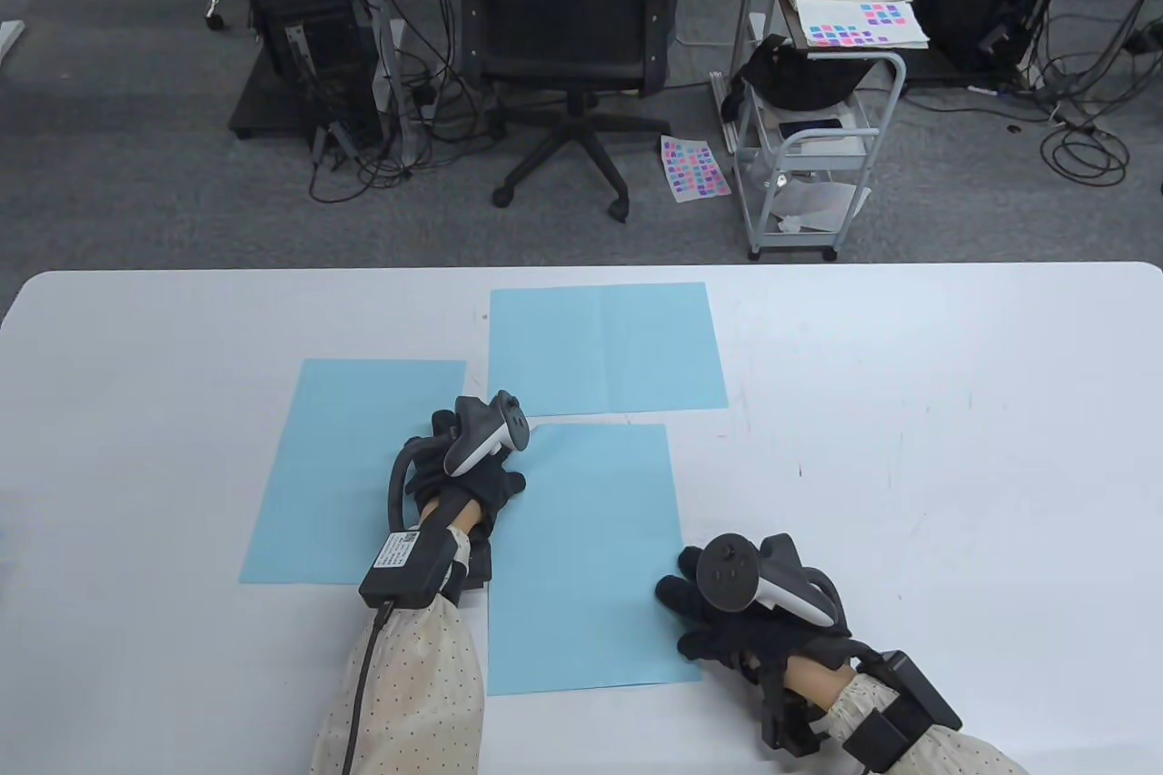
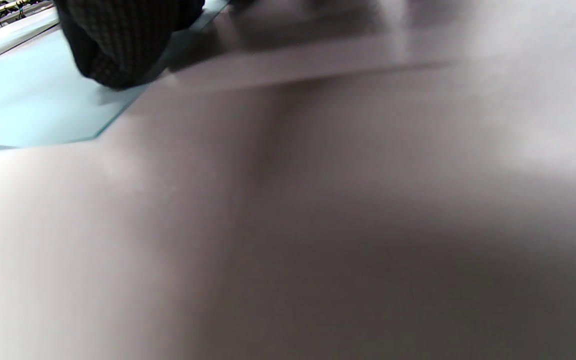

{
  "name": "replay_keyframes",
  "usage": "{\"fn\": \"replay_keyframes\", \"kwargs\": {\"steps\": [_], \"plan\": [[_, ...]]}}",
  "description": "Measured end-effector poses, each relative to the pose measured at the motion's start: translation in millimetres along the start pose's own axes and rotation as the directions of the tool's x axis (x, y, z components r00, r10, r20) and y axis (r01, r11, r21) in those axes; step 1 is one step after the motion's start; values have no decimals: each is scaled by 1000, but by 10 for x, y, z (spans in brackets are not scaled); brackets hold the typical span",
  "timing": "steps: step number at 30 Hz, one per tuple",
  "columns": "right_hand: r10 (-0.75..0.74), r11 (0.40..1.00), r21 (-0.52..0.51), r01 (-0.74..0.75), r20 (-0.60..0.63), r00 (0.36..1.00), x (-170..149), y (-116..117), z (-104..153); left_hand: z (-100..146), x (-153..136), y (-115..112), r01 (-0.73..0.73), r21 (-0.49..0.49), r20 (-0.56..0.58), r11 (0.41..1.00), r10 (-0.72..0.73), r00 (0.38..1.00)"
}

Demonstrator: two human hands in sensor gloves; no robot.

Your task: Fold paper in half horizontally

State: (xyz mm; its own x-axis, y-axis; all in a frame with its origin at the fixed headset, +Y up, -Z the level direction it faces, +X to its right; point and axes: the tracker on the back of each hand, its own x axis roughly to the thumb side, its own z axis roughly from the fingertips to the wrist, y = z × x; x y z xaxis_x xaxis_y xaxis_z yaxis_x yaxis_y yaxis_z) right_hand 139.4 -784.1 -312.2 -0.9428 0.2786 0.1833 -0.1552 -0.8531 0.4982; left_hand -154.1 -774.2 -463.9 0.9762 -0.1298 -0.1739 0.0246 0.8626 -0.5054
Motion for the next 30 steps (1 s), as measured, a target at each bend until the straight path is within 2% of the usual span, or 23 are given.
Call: {"fn": "replay_keyframes", "kwargs": {"steps": [6, 10, 13, 17, 20, 30], "plan": [[0, 1000, 0, 0, 0, 1000, 0, 0, 0, 134, 5, 126, -66, 36, 56, 997, 63, 996], [0, 1000, 0, 0, 0, 1000, -1, 2, 1, 186, 29, 206, -181, 32, 90, 983, 177, 980], [5, 1000, -1, -5, -2, 1000, 2, 4, 4, 238, 27, 275, -237, 80, 101, 968, 228, 968], [11, 1000, 2, -11, -5, 1000, 3, 6, 4, 350, -18, 332, -312, 89, 168, 946, 295, 941], [18, 1000, 3, -18, -8, 1000, 6, 10, 5, 499, -100, 371, -346, 154, 201, 925, 313, 928], [22, 1000, 0, -22, -25, 999, 20, 30, 10, 950, -399, 233, -379, 154, 285, 912, 327, 901]]}}
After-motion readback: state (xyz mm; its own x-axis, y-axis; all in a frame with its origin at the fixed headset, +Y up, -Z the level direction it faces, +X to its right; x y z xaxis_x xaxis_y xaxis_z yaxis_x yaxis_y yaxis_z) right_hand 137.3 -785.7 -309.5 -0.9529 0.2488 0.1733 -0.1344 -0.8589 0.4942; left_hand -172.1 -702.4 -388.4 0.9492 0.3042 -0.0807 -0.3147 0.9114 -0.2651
